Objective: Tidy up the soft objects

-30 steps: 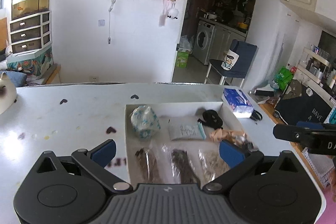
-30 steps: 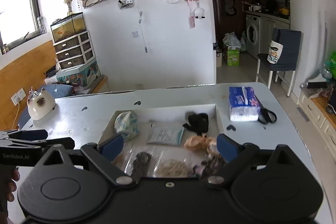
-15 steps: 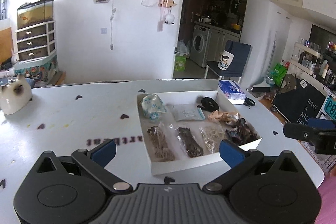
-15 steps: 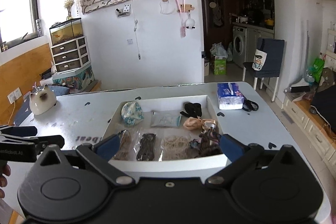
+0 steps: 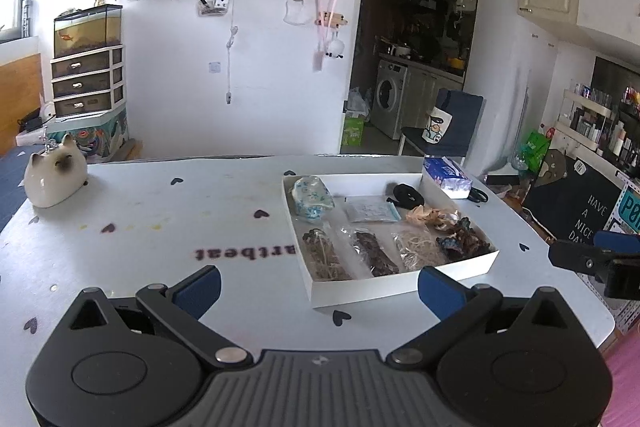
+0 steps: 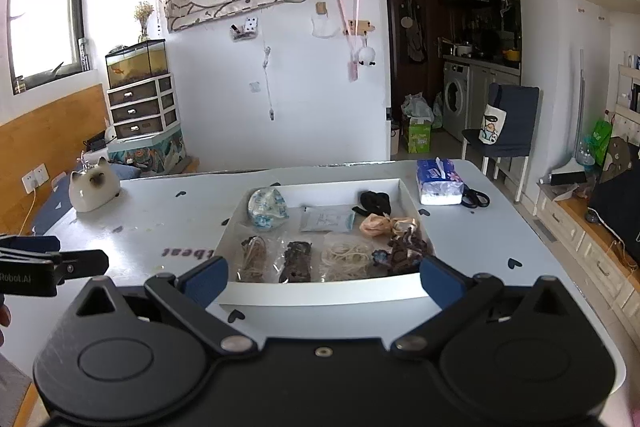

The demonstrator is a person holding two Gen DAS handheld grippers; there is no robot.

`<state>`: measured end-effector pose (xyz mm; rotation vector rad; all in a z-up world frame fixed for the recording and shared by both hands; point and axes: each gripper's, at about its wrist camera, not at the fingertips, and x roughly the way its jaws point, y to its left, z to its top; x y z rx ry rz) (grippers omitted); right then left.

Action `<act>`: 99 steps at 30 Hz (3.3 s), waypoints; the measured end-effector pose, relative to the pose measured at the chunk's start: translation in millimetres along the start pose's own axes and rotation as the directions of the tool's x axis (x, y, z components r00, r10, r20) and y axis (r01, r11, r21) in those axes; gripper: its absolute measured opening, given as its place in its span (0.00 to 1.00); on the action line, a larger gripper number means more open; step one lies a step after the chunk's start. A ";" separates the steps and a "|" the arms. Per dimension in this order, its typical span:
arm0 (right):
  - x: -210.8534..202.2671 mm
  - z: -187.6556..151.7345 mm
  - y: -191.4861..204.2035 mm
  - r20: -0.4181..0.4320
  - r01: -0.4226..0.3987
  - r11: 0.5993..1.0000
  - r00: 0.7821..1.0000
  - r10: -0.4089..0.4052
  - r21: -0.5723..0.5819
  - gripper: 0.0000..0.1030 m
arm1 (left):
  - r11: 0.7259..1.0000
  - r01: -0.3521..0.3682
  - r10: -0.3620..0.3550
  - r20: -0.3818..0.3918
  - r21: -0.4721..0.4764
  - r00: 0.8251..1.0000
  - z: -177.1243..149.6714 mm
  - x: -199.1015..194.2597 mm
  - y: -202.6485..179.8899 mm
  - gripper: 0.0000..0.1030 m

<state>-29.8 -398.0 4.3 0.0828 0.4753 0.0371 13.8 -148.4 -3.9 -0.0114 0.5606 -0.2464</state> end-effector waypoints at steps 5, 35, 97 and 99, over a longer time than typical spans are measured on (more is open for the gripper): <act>-3.2 -0.5 7.0 0.006 -0.006 1.000 1.000 0.006 -0.003 1.00 | 1.000 -0.005 0.005 0.007 -0.006 1.000 -3.9 -9.5 6.6 1.00; -6.2 -2.0 21.0 0.005 -0.033 0.999 0.999 0.033 -0.017 1.00 | 1.000 -0.020 0.021 0.014 -0.019 1.000 -5.4 -23.6 20.0 1.00; -10.4 -0.5 16.7 0.008 -0.035 0.999 0.999 0.035 -0.013 1.00 | 1.000 -0.026 0.026 0.021 -0.016 0.999 -2.4 -27.7 17.9 1.00; -10.4 -0.5 16.7 0.008 -0.035 0.999 0.999 0.035 -0.013 1.00 | 0.999 -0.029 0.029 0.021 -0.015 0.999 -2.1 -27.6 18.1 1.00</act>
